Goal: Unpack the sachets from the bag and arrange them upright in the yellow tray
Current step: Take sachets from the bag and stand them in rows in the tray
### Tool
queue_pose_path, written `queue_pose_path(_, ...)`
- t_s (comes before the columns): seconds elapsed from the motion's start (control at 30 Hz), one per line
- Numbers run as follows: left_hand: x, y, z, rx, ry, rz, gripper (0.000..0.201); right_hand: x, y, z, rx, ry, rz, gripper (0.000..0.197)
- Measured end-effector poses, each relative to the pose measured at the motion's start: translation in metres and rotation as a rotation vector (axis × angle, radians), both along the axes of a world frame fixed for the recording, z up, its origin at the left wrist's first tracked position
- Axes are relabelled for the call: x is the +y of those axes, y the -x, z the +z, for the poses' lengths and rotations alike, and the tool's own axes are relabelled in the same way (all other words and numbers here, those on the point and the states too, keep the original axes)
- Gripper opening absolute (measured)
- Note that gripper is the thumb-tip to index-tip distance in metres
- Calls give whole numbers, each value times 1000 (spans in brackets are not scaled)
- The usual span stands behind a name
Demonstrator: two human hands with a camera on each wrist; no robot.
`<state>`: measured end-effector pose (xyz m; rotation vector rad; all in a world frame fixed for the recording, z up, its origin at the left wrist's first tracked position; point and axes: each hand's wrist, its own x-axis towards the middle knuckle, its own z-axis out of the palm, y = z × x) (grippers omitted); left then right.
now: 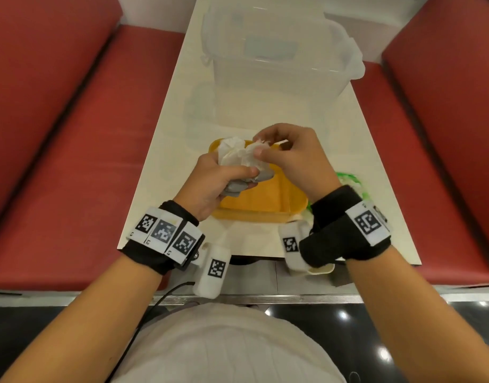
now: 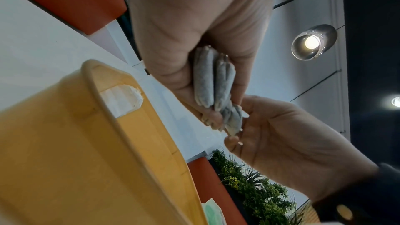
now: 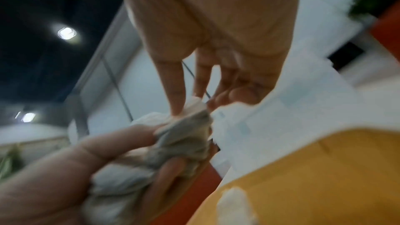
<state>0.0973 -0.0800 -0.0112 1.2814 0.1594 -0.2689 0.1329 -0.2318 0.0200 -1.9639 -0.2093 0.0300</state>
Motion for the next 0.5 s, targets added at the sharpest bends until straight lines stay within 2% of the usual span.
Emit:
queue_pose_path(0.1, 1, -1, -1, 2, 39, 11, 14, -5, -15, 13, -115, 237, 106, 3)
queue_pose_path(0.23, 18, -5, -8, 14, 83, 122, 13, -8, -37, 23, -173, 384, 153, 9)
queue_pose_path(0.37, 45, -8, -20, 32, 9, 280, 12, -2, -55, 18, -133, 568, 214, 11)
queue_pose_path(0.5, 62, -8, -30, 46, -179, 403, 10, 19, -63, 3, 1, 779, 386, 10)
